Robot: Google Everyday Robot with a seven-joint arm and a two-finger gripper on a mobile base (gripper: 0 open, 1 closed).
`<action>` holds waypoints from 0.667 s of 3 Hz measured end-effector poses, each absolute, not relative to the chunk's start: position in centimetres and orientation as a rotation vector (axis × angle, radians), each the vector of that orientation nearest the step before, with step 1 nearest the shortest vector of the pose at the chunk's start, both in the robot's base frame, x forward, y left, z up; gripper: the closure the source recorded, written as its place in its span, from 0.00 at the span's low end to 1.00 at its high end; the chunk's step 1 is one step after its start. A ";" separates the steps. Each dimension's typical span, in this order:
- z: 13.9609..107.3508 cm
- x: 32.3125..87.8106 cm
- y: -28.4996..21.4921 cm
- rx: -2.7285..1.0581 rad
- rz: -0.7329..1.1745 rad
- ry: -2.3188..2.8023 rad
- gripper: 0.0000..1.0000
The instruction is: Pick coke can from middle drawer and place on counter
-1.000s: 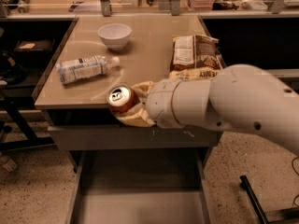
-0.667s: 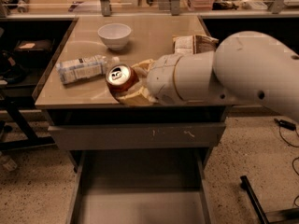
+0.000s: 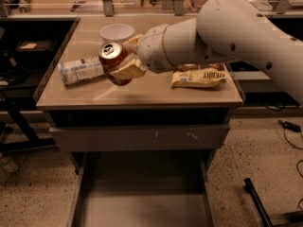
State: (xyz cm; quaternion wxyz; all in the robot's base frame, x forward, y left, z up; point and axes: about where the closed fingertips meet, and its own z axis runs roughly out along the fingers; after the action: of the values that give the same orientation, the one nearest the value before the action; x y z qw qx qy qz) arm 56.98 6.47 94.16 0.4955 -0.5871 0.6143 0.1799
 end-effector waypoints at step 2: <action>89.4 62.2 9.2 -1.478 0.617 1.571 1.00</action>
Offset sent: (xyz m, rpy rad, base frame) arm 0.0799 0.0385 -0.0844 -0.0104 0.3209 0.1059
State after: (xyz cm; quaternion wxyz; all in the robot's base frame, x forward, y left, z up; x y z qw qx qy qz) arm 62.17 9.23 89.43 0.4341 -0.5934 0.6310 0.2476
